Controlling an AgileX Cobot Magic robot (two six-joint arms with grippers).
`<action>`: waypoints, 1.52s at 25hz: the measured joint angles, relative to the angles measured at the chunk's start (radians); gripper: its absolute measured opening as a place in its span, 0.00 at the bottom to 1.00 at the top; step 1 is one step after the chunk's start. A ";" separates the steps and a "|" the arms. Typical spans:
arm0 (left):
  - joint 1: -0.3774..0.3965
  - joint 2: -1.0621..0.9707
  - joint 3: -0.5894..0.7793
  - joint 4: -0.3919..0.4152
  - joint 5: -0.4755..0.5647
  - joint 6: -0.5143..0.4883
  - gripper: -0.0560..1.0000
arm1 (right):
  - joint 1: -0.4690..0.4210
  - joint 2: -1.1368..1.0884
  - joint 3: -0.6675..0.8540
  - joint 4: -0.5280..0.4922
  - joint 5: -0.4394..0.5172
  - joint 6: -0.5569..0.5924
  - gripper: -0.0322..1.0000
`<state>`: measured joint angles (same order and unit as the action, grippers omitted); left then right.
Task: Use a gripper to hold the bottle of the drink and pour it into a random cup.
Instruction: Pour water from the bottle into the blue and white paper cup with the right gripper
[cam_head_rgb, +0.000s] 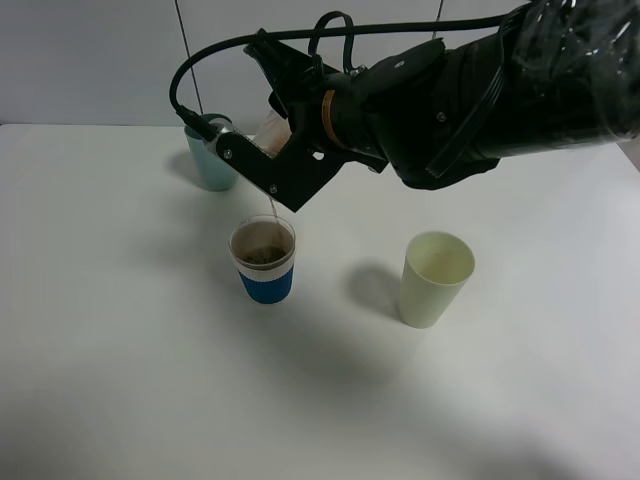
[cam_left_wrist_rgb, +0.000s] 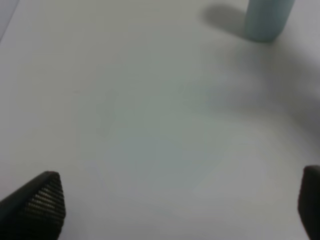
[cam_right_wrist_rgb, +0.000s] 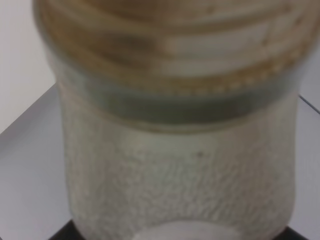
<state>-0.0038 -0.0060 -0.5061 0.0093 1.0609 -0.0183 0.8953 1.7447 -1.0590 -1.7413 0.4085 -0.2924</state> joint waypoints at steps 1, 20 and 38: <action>0.000 0.000 0.000 0.000 0.000 0.000 0.93 | 0.000 0.000 0.000 0.000 0.000 0.000 0.38; 0.000 0.000 0.000 0.000 0.000 0.000 0.93 | 0.017 0.000 0.000 0.000 -0.004 -0.005 0.38; 0.000 0.000 0.000 0.000 0.000 0.000 0.93 | 0.050 0.000 0.000 0.000 0.042 -0.140 0.38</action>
<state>-0.0038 -0.0060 -0.5061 0.0093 1.0609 -0.0183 0.9455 1.7447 -1.0590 -1.7410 0.4507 -0.4321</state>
